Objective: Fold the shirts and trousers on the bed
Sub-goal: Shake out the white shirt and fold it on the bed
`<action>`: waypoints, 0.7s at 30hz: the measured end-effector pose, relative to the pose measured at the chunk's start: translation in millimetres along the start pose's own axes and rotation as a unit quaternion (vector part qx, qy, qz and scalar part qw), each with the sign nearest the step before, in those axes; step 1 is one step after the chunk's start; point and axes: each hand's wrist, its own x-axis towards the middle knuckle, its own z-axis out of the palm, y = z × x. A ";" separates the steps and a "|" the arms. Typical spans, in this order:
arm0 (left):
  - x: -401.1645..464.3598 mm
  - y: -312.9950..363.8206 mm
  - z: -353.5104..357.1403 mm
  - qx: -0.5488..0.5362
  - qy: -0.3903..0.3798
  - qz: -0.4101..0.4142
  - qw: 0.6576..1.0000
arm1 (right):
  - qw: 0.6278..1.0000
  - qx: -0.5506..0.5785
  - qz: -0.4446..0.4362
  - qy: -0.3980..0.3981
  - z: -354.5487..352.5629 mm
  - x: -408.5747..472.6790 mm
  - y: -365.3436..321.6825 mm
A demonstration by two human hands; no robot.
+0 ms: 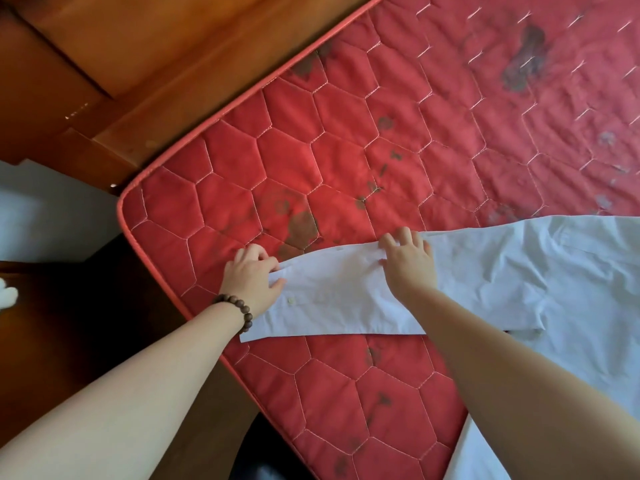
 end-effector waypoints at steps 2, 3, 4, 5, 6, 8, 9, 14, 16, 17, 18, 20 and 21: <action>5.8 3.2 -1.0 -0.025 -0.011 0.008 1.000 | 1.000 0.002 -0.005 0.007 -1.3 4.9 3.0; 8.8 4.5 -3.0 -0.041 -0.021 0.002 0.999 | 1.000 0.001 -0.006 0.006 -2.8 8.5 3.9; 11.5 5.5 -5.5 -0.055 -0.042 -0.011 0.998 | 1.000 -0.004 -0.003 0.003 -4.9 12.3 4.2; 13.3 6.4 -8.0 -0.061 -0.063 -0.023 0.996 | 1.000 -0.013 0.000 -0.003 -6.7 16.2 4.0; 14.3 6.8 -9.6 -0.059 -0.077 -0.029 0.995 | 1.000 -0.022 0.002 -0.007 -8.1 19.2 3.4; 15.1 6.6 -10.5 -0.047 -0.080 -0.035 0.995 | 1.000 -0.024 0.002 0.005 -8.6 23.2 2.0; 14.9 6.6 -10.6 -0.036 -0.077 -0.039 0.996 | 1.000 -0.017 0.001 0.016 -8.1 23.7 1.2; 14.4 22.0 -5.5 0.053 -0.045 -0.035 0.997 | 0.996 0.051 -0.013 0.071 -3.4 5.1 4.6; 15.5 36.8 -0.1 0.053 -0.033 -0.014 0.998 | 0.993 0.055 -0.009 0.101 1.2 -10.4 14.3; 16.9 46.3 2.7 0.044 -0.031 -0.006 0.999 | 0.993 0.050 -0.005 0.110 3.4 -18.3 22.1; 19.1 56.9 5.3 0.034 -0.031 0.002 0.999 | 0.993 0.045 0.000 0.113 6.2 -25.9 31.6; 25.8 79.4 10.7 0.020 -0.029 0.017 0.999 | 0.993 0.036 0.021 0.109 10.7 -40.3 55.5; 30.0 90.9 13.5 0.017 -0.029 0.024 0.999 | 0.993 0.033 0.036 0.108 12.9 -46.7 69.9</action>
